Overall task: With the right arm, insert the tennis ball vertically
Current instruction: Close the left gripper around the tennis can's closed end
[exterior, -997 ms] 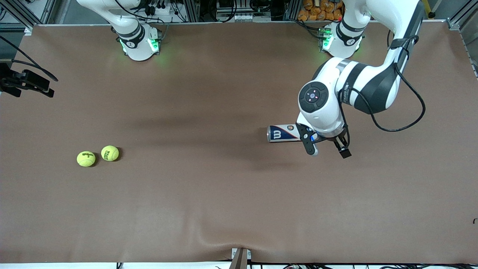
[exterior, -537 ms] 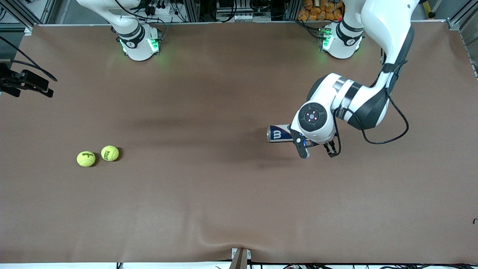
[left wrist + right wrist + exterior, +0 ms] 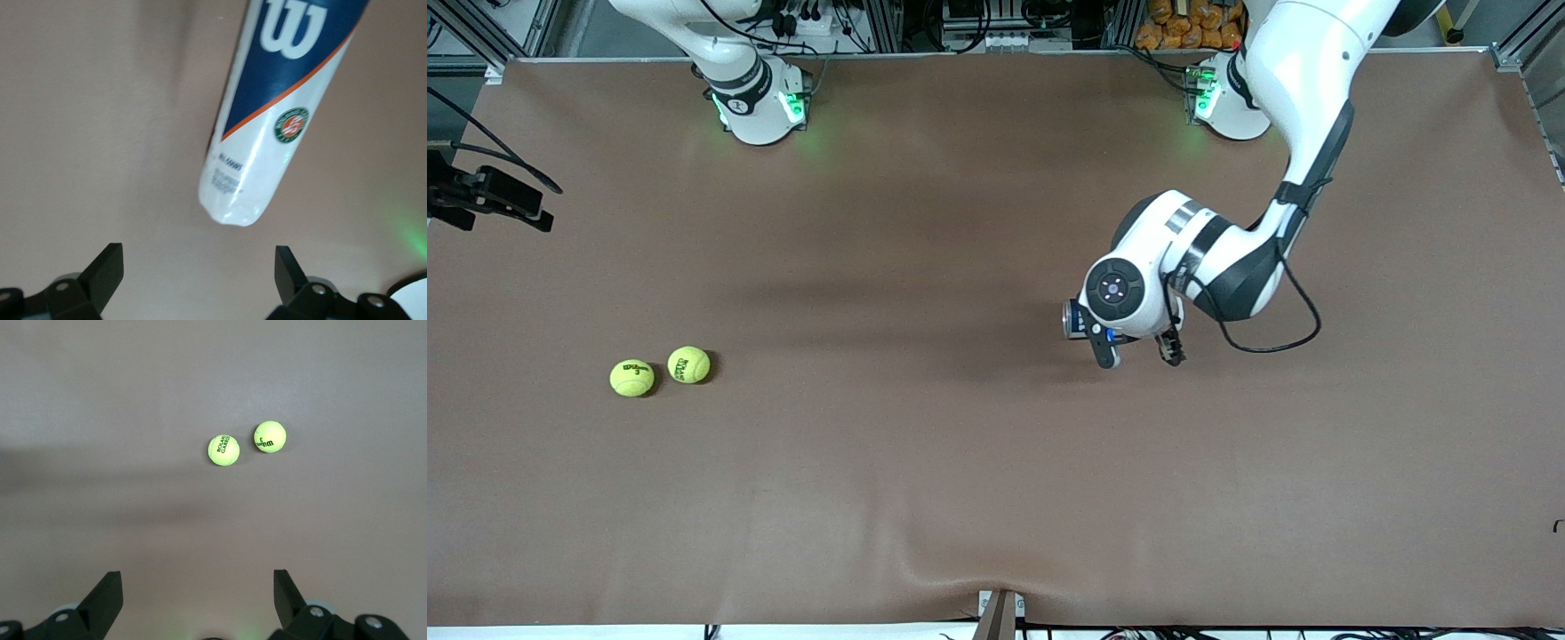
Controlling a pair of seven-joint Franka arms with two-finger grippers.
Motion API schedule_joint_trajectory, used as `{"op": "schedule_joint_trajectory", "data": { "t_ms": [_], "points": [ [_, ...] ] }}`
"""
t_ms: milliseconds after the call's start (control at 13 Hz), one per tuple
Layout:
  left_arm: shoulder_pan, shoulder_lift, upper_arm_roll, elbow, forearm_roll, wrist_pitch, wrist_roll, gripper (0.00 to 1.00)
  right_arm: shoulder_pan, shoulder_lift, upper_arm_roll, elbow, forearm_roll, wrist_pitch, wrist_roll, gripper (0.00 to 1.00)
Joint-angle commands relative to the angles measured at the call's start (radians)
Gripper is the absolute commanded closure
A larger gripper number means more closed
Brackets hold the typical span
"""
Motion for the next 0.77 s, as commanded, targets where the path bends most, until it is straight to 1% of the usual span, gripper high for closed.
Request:
{"op": "schedule_joint_trajectory", "data": {
  "t_ms": [0,153,230,307,691],
  "points": [
    [-0.036,0.012,0.002,-0.047,0.071,-0.012,0.007,0.00,-0.025,-0.020,0.018,-0.015,0.005,-0.008,0.007,0.00],
    [-0.039,0.008,-0.007,-0.117,0.088,0.000,0.004,0.00,-0.025,-0.020,0.018,-0.015,0.005,-0.008,0.007,0.00],
    [-0.061,0.003,-0.007,-0.150,0.094,0.011,-0.004,0.00,-0.025,-0.020,0.018,-0.015,0.005,-0.009,0.007,0.00],
    [-0.076,0.003,-0.007,-0.160,0.111,0.014,-0.006,0.00,-0.025,-0.020,0.018,-0.015,0.005,-0.009,0.007,0.00],
    [-0.084,0.029,-0.007,-0.161,0.185,0.066,-0.004,0.00,-0.025,-0.020,0.018,-0.015,0.006,-0.008,0.007,0.00]
  ]
}}
